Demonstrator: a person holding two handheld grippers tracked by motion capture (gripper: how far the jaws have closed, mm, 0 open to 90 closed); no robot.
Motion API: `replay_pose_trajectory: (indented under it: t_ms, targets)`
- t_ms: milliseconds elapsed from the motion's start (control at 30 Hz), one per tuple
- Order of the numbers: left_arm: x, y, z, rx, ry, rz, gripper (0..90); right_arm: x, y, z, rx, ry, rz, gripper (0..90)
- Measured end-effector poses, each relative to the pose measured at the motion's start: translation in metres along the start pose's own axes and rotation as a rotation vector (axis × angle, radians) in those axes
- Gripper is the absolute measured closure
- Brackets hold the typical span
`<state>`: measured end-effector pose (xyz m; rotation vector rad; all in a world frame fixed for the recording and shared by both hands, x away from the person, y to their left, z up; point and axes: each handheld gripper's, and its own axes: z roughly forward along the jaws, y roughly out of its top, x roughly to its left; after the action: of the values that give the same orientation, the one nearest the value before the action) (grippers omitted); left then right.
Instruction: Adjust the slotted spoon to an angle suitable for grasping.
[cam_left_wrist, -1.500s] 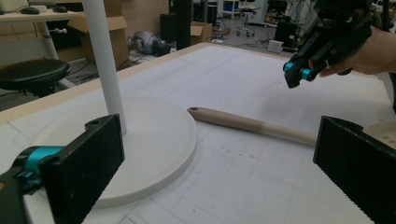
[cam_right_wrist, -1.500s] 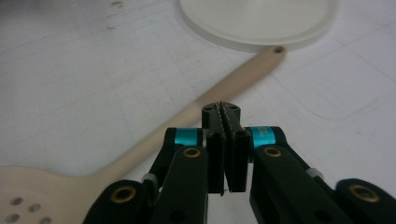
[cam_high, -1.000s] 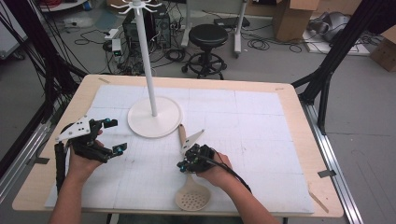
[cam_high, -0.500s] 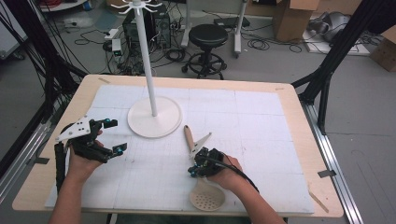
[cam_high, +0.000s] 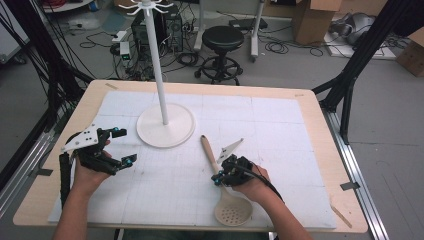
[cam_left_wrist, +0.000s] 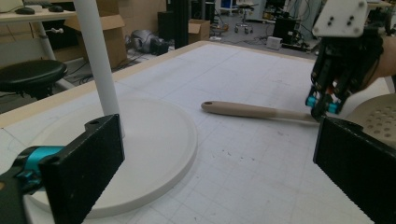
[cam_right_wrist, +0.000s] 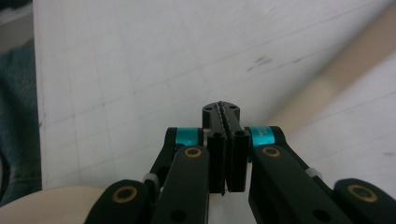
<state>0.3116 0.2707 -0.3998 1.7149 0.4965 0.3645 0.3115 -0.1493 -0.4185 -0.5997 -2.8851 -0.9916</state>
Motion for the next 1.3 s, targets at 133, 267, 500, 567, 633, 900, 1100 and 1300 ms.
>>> replay_pose_trajectory:
  t_ms: [133,267,500,567,633,900,1100,1300]
  targets:
    - [-0.002,0.000,0.001,0.008,-0.002,0.004,2.5,-0.019,0.004,-0.012,-0.093,-0.085,0.085,89.8]
    - [-0.001,0.001,0.000,0.001,-0.001,0.006,2.4,-0.040,0.012,-0.011,-0.117,-0.166,0.142,89.8]
    - [-0.001,0.000,-0.001,-0.002,-0.001,0.002,2.5,-0.063,0.028,0.011,-0.010,-0.212,0.178,89.8]
    - [0.000,0.000,-0.001,0.000,-0.002,0.004,2.4,-0.063,0.030,0.022,0.034,-0.198,0.166,89.8]
    - [0.000,0.001,-0.001,-0.004,0.000,0.006,2.4,-0.059,0.033,0.022,0.040,-0.203,0.144,89.8]
    - [0.000,0.001,-0.002,-0.008,0.004,0.006,2.4,-0.038,0.044,0.030,0.062,-0.150,0.055,89.8]
    - [-0.001,0.002,-0.002,-0.014,0.003,0.005,2.5,-0.020,0.055,0.039,0.088,-0.117,-0.006,89.8]
    - [0.000,0.002,-0.003,-0.018,0.004,0.005,2.5,0.003,0.067,0.051,0.106,-0.070,-0.093,89.8]
